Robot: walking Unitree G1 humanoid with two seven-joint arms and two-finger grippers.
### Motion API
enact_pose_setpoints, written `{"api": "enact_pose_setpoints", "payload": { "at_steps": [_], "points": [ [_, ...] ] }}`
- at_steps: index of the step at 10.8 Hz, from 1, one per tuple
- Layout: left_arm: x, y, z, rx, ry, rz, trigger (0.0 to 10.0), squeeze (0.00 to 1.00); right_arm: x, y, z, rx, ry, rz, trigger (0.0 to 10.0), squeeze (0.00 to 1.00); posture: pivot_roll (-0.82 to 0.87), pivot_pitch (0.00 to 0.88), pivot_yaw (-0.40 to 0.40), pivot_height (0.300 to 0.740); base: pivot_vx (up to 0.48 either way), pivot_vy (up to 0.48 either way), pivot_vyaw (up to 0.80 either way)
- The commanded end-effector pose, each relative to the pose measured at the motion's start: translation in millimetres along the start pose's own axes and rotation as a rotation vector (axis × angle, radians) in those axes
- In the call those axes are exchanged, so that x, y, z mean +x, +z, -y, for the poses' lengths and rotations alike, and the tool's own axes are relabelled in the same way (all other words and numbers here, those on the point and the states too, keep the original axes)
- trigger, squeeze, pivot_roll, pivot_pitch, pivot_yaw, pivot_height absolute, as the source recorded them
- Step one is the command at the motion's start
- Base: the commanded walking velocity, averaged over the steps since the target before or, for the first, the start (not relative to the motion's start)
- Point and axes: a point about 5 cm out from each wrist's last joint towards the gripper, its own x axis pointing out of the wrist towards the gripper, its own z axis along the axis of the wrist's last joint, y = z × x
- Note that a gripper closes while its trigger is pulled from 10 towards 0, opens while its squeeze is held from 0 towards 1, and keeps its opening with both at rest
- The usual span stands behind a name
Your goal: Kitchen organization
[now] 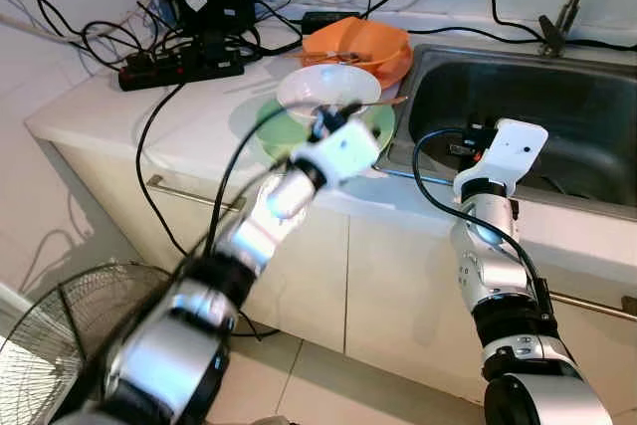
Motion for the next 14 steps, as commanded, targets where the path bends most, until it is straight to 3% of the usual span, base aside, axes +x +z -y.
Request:
{"api": "enact_pose_setpoints", "payload": {
  "at_steps": [1, 3, 6, 7, 11, 14],
  "points": [
    [1.4, -1.6, -2.8, 0.03, 0.005, -0.011, 10.0, 0.0, 1.0, 2.7, -2.5, -0.009, 0.007, 0.012, 10.0, 0.0, 0.02, 0.0, 0.114, 0.74, 0.0, 0.0, 0.0],
    [-3.5, 0.1, -1.9, -0.037, 0.089, 0.036, 10.0, 0.0, 0.4, 3.5, -1.4, -0.015, 0.004, 0.018, 10.0, 0.0, 0.01, 0.0, 0.117, 0.74, 0.0, 0.0, 0.0],
    [-26.3, -11.0, 14.6, -0.151, 0.17, 0.046, 10.0, 0.0, -1.0, 2.7, 0.5, -0.029, 0.011, 0.02, 10.0, 0.0, 0.02, 0.0, 0.11, 0.74, 0.0, 0.0, 0.0],
    [-31.6, -16.8, 18.6, -0.234, 0.202, 0.023, 10.0, 0.0, -1.1, 3.2, 1.3, -0.042, 0.016, 0.025, 10.0, 0.0, 0.02, 0.0, 0.109, 0.74, 0.0, 0.0, 0.0],
    [-39.0, -17.6, 22.6, -0.397, 0.279, 0.019, 10.0, 0.0, -0.6, 3.9, 2.4, -0.045, 0.021, 0.024, 10.0, 0.0, 0.03, 0.0, 0.094, 0.74, 0.0, 0.0, 0.0],
    [-50.7, -24.5, 24.3, -0.431, 0.326, -0.011, 10.0, 0.0, -1.1, 4.0, 4.2, -0.044, 0.025, 0.019, 10.0, 0.0, 0.03, 0.0, 0.081, 0.74, 0.0, 0.0, -0.25]
  ]
}}
